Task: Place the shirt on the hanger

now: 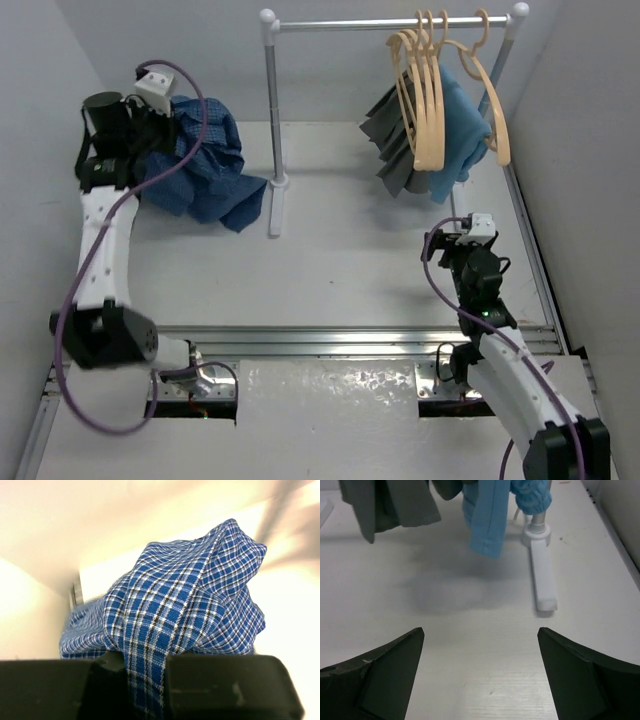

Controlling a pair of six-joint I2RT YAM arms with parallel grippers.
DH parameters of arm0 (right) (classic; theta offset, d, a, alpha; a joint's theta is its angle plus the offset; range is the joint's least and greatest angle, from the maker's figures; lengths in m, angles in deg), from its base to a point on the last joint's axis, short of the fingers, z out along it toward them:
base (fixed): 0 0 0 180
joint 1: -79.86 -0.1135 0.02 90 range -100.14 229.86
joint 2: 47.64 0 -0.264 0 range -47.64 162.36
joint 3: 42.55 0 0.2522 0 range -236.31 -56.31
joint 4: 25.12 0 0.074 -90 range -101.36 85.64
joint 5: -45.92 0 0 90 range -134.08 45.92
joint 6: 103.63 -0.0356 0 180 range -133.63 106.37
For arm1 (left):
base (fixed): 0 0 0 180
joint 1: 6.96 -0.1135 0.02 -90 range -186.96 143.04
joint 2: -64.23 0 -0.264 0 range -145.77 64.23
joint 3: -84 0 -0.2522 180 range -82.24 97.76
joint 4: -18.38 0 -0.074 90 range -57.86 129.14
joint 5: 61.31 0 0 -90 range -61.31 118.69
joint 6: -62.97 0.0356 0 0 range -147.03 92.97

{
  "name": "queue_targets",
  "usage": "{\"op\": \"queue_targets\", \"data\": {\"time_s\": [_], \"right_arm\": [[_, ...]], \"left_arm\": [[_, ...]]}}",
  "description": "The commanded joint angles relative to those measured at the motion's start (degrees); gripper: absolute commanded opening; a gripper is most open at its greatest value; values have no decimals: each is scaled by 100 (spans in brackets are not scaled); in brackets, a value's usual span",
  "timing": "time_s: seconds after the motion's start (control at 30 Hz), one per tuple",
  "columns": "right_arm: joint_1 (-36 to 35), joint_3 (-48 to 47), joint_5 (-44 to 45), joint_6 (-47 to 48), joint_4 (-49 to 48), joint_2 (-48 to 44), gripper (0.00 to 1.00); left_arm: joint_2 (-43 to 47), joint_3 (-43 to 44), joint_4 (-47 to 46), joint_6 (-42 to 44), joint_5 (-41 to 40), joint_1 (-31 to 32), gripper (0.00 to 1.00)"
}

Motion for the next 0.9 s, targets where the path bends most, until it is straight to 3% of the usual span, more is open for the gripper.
{"op": "queue_targets", "data": {"time_s": [0.0, 0.1, 0.2, 0.23, 0.37, 0.43, 0.67, 0.8, 0.87], "right_arm": [[-56, -833, -428, -254, 2324, -507, 95], [-57, -1448, -1060, -341, 3160, -639, 92], [-57, -2116, -2447, -307, 3635, -447, 87], [-65, -2413, -3373, -280, 3749, -376, 83], [-222, -2969, -4812, -236, 3811, -68, 76], [-424, -3215, -4737, -192, 3829, 2, 74], [-2858, -4129, -2786, 28, 3979, 1213, 72], [-3150, -4385, -3983, -410, 2780, 1926, 78], [-3194, -4368, -4147, -946, 2180, 2234, 79]], "left_arm": [[925, 188, 1354, 102, 931, 40, 0], [1506, 680, 2129, 164, 1555, 75, 0], [1980, 1006, 2508, 172, 2277, 101, 0], [2043, 1059, 2561, 172, 2453, 110, 0], [2202, 1148, 2789, 470, 3357, 119, 0], [2228, 1113, 2930, 637, 3517, 145, 0], [2351, 385, 3290, 1622, 4027, 180, 0], [2527, 24, 3239, 1851, 4107, 172, 0], [2588, -100, 3194, 1842, 4089, 172, 0]]}}
